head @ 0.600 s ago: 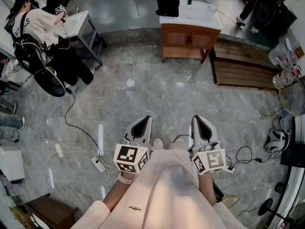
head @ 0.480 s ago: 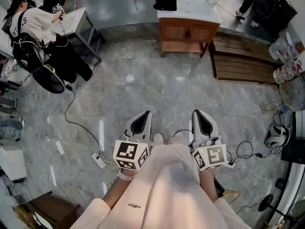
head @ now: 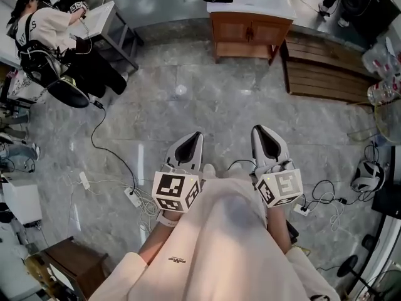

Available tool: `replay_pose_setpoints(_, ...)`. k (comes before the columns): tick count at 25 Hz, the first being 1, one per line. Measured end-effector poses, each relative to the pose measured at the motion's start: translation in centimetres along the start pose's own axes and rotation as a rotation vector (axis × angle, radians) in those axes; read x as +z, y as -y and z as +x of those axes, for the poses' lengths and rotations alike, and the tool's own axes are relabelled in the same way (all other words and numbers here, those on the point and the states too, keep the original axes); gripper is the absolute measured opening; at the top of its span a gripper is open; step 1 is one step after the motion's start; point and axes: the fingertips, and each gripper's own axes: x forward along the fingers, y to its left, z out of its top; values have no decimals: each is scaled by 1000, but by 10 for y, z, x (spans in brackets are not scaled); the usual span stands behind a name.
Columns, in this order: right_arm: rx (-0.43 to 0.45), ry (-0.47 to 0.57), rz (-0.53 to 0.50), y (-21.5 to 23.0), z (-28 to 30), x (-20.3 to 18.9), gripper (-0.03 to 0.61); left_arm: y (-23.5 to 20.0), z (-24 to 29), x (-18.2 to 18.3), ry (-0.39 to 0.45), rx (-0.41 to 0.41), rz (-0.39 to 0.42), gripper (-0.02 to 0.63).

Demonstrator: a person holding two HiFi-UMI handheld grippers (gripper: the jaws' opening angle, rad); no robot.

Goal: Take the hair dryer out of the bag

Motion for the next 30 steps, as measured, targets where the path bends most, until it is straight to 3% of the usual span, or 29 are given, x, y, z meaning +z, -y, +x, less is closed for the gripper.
replay_pose_setpoints(6,7,36,-28,36,-14,15,40,37,24,8,20,-7,12,8)
replay_pose_setpoints(15,-11,2,59,83,-29,-7,40,76,60,3,-12,-26,27,8)
replay_pose_setpoints(22,-3,-24,74,102,12,-10,40,54,91,11,-29,-5,15,8)
replay_pose_setpoints(30,26,-65,57,111,118,1,40,-19,161,44,-39,-4,-21,8)
